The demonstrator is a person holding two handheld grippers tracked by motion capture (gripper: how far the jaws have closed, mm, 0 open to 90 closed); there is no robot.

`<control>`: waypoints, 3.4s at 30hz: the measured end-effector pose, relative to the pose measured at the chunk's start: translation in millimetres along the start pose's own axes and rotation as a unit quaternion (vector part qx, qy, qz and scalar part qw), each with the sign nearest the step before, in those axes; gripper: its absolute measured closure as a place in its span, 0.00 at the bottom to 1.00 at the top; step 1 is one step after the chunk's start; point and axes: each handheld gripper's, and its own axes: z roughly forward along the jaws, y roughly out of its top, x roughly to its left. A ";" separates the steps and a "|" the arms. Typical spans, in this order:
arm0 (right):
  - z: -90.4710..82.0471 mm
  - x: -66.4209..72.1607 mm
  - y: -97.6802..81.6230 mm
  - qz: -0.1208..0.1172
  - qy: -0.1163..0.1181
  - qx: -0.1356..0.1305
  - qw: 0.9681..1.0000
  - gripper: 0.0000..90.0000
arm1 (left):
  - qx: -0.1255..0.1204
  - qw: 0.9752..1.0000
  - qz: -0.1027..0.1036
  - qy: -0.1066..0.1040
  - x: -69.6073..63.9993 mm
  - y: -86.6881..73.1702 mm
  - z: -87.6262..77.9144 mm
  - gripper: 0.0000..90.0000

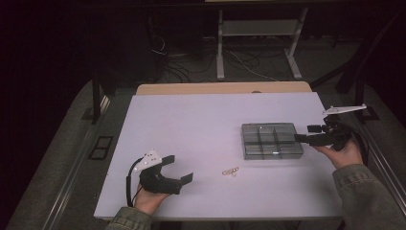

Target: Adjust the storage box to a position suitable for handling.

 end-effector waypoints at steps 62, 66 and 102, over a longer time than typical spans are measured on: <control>50.6 -38.3 -41.0 0.084 -0.018 0.009 0.996 1.00 | 0.002 1.000 -0.002 -0.004 0.2 0.0 1.6 0.00; 50.3 -37.6 -42.4 0.087 -0.018 0.006 0.996 1.00 | 0.002 1.000 -0.002 -0.004 -0.1 0.2 1.6 0.00; 59.9 -19.1 -38.8 0.067 0.015 0.010 0.998 1.00 | 0.003 1.000 0.001 -0.008 -0.5 0.4 2.3 0.00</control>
